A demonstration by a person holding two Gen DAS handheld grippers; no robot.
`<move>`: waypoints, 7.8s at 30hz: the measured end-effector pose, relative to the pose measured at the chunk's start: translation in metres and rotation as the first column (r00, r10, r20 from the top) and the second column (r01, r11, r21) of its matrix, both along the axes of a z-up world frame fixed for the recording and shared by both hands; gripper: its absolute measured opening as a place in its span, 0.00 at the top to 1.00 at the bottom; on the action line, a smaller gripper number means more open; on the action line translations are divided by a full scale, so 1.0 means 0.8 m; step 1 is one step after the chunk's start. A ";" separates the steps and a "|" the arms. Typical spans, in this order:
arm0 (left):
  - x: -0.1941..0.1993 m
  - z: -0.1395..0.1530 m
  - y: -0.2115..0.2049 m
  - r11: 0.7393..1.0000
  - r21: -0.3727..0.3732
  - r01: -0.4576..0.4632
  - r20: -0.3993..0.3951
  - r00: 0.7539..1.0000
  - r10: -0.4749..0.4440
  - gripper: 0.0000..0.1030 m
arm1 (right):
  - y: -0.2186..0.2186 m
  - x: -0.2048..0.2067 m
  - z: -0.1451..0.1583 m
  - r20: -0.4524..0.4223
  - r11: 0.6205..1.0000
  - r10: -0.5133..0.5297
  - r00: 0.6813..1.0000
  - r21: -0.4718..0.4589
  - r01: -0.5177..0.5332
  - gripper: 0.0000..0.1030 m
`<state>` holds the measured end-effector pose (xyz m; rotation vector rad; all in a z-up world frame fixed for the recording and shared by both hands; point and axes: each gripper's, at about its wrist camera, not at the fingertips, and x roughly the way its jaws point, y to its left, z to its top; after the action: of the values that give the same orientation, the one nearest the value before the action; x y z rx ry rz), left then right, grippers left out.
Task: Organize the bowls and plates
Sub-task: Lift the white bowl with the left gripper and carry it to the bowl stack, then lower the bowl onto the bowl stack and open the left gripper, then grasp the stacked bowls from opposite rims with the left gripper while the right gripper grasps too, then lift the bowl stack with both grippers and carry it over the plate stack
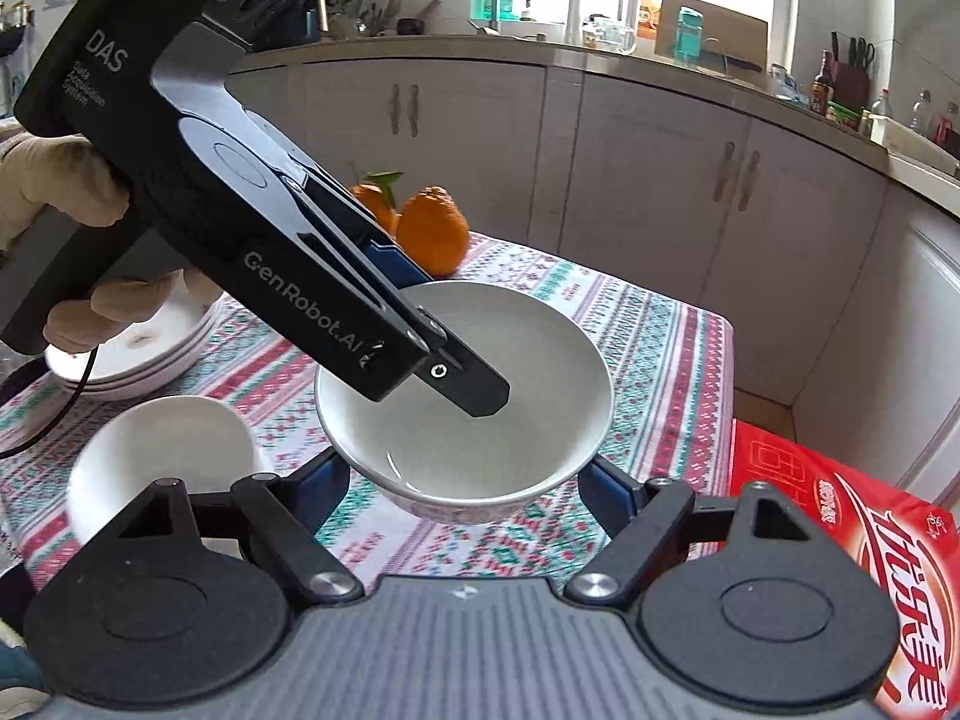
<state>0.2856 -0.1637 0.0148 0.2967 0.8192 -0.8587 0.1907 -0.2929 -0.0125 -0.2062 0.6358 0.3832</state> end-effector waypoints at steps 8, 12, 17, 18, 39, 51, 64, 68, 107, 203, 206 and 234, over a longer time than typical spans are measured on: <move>-0.036 0.011 0.034 0.999 -0.024 -0.046 0.021 0.999 0.046 0.48 | 0.028 -0.031 0.018 0.009 0.998 0.051 0.999 -0.021 -0.051 0.16; -0.049 0.014 0.052 0.997 -0.032 -0.074 0.030 0.997 0.074 0.48 | 0.043 -0.041 0.024 0.012 0.997 0.077 0.997 -0.024 -0.077 0.16; -0.064 0.017 0.073 0.994 -0.030 -0.104 0.037 0.994 0.105 0.48 | 0.061 -0.050 0.028 0.014 0.994 0.109 0.994 -0.027 -0.109 0.16; -0.066 0.017 0.076 0.994 -0.031 -0.109 0.039 0.993 0.110 0.48 | 0.064 -0.051 0.028 0.013 0.993 0.115 0.993 -0.024 -0.115 0.16; -0.103 -0.005 0.130 0.983 -0.029 -0.179 0.021 0.983 0.180 0.47 | 0.112 -0.067 0.012 -0.042 0.979 0.203 0.978 -0.008 -0.204 0.16; -0.110 -0.017 0.136 0.985 -0.015 -0.173 0.003 0.985 0.173 0.45 | 0.116 -0.070 -0.003 -0.079 0.976 0.216 0.973 0.002 -0.216 0.16; -0.107 -0.028 0.134 0.985 -0.012 -0.170 -0.018 0.985 0.170 0.45 | 0.116 -0.068 -0.010 -0.101 0.976 0.215 0.971 0.005 -0.216 0.16; -0.107 -0.031 0.134 0.985 -0.012 -0.173 -0.022 0.985 0.173 0.45 | 0.117 -0.066 -0.012 -0.108 0.976 0.216 0.971 0.006 -0.216 0.16; -0.177 -0.077 0.169 0.994 0.100 -0.043 0.047 0.998 0.038 0.10 | 0.103 -0.068 -0.042 -0.159 0.937 0.288 0.945 -0.157 -0.312 0.00; -0.066 -0.016 0.329 0.988 0.130 0.078 0.094 0.991 -0.090 0.22 | 0.318 0.087 0.021 -0.253 0.562 0.732 0.632 -0.300 -0.771 0.08; -0.055 -0.026 0.345 0.989 0.135 0.053 0.076 0.995 -0.064 0.22 | 0.336 0.102 0.010 -0.271 0.552 0.739 0.617 -0.284 -0.784 0.08; -0.039 -0.051 0.374 0.990 0.144 -0.003 0.059 0.998 -0.006 0.19 | 0.359 0.135 -0.026 -0.302 0.605 0.717 0.629 -0.181 -0.776 0.05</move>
<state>0.2547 0.1351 -0.0262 0.4476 0.8274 -0.7902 0.2986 -0.0054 -0.0335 -0.7536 0.7881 1.1555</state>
